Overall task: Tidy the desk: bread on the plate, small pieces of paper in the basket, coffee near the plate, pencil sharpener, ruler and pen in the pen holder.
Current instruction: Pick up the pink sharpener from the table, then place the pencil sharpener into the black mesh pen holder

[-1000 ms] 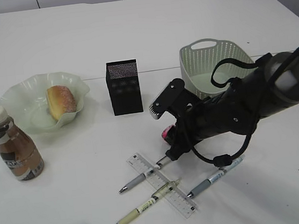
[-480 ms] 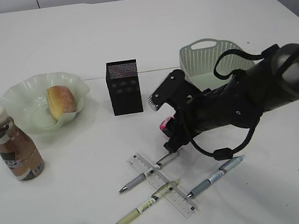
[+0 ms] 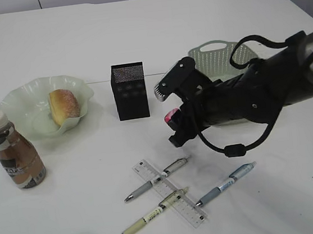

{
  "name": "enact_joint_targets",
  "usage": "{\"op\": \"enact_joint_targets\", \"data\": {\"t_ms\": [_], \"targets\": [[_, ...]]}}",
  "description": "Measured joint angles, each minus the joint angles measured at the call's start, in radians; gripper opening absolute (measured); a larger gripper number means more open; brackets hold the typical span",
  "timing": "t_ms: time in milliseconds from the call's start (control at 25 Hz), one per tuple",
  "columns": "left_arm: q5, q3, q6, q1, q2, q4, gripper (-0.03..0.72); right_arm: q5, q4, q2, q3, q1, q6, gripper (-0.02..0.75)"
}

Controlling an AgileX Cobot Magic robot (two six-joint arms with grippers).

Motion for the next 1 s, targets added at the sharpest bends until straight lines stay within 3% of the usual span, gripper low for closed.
{"op": "enact_joint_targets", "data": {"t_ms": [640, 1000], "targets": [[-0.011, 0.000, 0.000, 0.000, 0.000, 0.000, 0.486, -0.105, 0.008, -0.085, -0.008, 0.000, 0.093, 0.330], [-0.035, 0.000, 0.000, 0.000, 0.000, 0.000, 0.486, -0.159, 0.008, -0.085, -0.145, 0.000, 0.152, 0.330]]}}
